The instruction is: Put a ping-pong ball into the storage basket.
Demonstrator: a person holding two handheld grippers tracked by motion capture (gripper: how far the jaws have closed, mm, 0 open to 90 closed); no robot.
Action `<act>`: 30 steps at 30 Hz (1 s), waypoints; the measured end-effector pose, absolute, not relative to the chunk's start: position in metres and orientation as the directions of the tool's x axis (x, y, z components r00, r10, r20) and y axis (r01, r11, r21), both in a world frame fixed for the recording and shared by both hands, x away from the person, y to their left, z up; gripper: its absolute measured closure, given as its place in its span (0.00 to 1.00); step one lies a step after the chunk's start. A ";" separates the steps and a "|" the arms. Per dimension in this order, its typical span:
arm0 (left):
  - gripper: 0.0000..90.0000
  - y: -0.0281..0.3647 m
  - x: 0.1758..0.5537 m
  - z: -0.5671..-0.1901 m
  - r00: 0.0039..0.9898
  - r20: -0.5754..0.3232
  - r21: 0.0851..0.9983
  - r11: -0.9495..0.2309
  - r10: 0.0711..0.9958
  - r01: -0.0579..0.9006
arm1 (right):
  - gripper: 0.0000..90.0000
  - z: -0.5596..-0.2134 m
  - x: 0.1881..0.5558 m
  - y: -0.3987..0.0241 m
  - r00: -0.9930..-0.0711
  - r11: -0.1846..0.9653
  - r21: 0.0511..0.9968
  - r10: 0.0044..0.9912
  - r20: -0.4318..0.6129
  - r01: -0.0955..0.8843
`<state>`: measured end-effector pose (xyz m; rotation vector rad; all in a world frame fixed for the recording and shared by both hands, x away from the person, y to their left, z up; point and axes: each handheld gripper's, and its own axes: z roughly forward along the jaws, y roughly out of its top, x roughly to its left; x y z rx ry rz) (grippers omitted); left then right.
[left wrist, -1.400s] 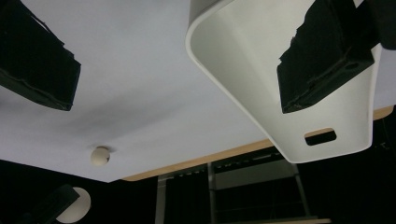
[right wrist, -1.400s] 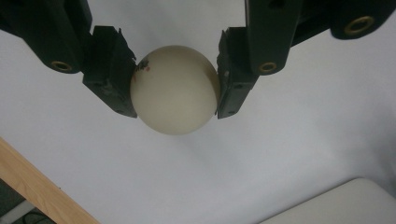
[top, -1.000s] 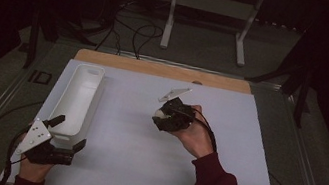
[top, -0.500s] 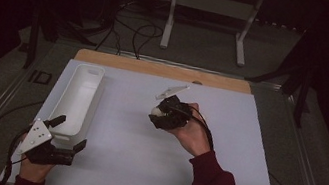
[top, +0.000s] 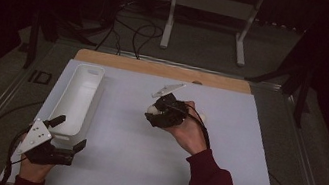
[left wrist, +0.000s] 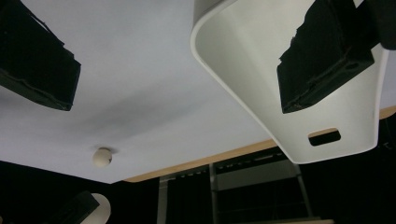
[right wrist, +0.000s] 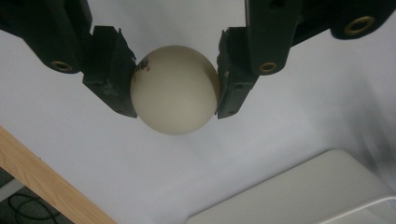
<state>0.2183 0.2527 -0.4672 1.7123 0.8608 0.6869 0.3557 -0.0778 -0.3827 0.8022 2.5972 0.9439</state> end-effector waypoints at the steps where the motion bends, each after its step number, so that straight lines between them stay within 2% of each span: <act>1: 0.00 0.253 0.218 -0.467 0.576 0.033 0.958 -0.189 0.816 0.213 | 0.56 -0.382 0.356 -0.077 -0.814 0.637 0.657 0.577 -0.059 0.404; 30: 0.00 0.253 0.218 -0.467 0.578 0.034 0.959 -0.189 0.815 0.211 | 0.56 -0.378 0.360 -0.056 -0.832 0.621 0.692 0.553 -0.054 0.368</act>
